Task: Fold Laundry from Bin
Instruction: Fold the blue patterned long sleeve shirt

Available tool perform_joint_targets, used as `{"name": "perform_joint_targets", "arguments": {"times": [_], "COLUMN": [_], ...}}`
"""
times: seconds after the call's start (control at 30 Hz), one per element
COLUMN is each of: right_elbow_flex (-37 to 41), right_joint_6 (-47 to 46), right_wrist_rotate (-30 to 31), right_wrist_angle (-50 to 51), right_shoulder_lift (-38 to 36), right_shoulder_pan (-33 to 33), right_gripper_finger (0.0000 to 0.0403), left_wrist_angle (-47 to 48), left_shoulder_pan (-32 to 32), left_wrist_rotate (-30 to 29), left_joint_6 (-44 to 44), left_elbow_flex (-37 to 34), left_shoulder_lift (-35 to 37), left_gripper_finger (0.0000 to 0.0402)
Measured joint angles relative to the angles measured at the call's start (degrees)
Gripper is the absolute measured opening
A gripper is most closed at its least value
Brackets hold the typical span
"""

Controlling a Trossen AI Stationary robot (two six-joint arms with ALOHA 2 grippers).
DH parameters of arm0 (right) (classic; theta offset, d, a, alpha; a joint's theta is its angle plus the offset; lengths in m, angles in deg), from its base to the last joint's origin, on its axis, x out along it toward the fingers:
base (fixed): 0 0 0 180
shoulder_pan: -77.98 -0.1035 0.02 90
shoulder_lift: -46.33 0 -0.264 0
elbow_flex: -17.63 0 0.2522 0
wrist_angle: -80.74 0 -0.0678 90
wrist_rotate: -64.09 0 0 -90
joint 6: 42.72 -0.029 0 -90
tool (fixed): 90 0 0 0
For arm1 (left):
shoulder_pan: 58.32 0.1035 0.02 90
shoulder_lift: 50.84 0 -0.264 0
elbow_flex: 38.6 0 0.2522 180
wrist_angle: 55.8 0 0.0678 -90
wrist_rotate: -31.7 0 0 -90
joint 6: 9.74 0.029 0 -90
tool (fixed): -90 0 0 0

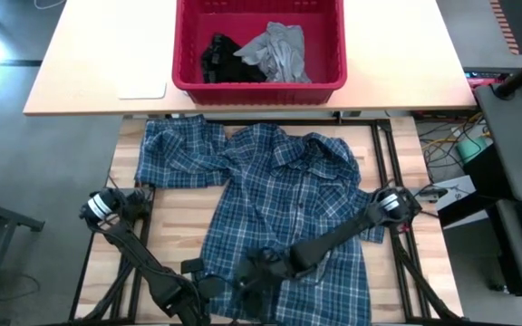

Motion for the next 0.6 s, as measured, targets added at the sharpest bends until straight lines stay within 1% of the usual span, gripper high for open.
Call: {"name": "perform_joint_targets", "arguments": {"times": [0.07,0.2,0.27,0.4,0.6], "right_elbow_flex": [-0.8,-0.8,-1.3,-4.1,-4.6], "right_joint_6": [-0.1,-3.2,-3.3,-3.8,-5.3], "right_wrist_rotate": [0.1,-2.4,-3.5,-3.8,-3.3], "right_wrist_angle": [0.9,13.0,18.3,25.0,25.2], "right_shoulder_lift": [-0.2,0.3,0.4,-0.1,-0.1], "right_shoulder_pan": [1.0,1.5,0.2,-4.3,-7.3], "right_gripper_finger": [0.0205,0.0209,0.0209,0.0208,0.0208], "left_wrist_angle": [0.0,-0.1,0.0,0.0,0.0], "left_shoulder_pan": [-0.1,-0.7,-1.2,-1.9,-1.9], "left_wrist_rotate": [0.0,0.0,0.0,-0.3,-1.5], "left_joint_6": [-0.6,-2.5,-3.3,-3.4,-2.9], "left_elbow_flex": [0.2,0.4,0.3,0.3,0.2], "left_shoulder_lift": [0.0,0.1,0.1,0.1,0.1], "left_gripper_finger": [0.0000,0.0000,0.0000,0.0000,0.0000]}}
